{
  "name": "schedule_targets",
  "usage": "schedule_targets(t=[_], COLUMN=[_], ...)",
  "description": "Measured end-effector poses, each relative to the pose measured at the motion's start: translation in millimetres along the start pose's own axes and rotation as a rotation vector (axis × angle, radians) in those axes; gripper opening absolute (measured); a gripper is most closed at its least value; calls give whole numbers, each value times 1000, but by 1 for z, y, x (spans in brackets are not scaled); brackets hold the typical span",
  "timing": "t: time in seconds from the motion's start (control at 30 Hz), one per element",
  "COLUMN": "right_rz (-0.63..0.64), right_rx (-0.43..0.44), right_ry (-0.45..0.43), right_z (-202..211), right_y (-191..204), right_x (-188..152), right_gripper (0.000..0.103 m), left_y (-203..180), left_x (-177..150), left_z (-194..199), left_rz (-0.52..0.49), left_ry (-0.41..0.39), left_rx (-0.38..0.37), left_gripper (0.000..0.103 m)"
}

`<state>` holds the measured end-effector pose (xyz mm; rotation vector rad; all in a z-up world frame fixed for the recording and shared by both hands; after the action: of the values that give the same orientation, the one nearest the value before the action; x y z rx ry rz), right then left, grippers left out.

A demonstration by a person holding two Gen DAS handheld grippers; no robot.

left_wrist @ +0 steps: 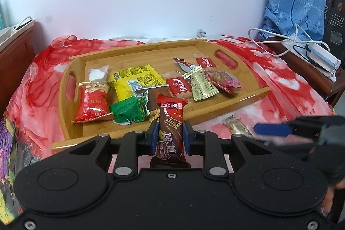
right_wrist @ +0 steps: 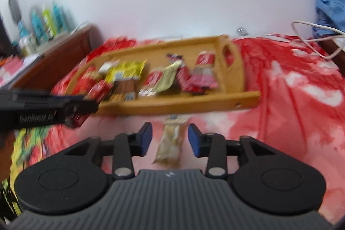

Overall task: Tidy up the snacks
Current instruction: 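Carry the chocolate bar and white-wrapped bar over the tray with both tools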

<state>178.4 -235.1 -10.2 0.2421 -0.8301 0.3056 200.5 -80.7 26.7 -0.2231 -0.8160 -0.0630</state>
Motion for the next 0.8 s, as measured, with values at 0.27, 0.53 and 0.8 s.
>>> schedule_targets(t=[0.27, 0.53, 0.8], right_rz=[64, 13, -32], right_rx=[-71, -85, -154], right_ry=[39, -54, -119], right_z=[-13, 7, 5], right_y=[19, 7, -29], right_x=[-8, 9, 47], right_gripper=[27, 26, 26], left_y=[4, 10, 14], left_x=[2, 14, 40], left_z=[0, -4, -22], left_rz=[16, 61, 120], left_ry=[-8, -16, -27], left_rx=[7, 8, 23], left_gripper=[22, 22, 22])
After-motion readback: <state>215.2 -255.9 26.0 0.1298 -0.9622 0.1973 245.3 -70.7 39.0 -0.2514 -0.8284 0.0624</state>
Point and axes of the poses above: each gripper's, at about its wrist camera, not at the fingertips, and z roughly against the way its jaws point, y to its left, x to its top, the point moved 7 cm from there along -z, roughly the way its jaws point, and after that the axes turned 9 degrees about z, right-handed, at the moved point
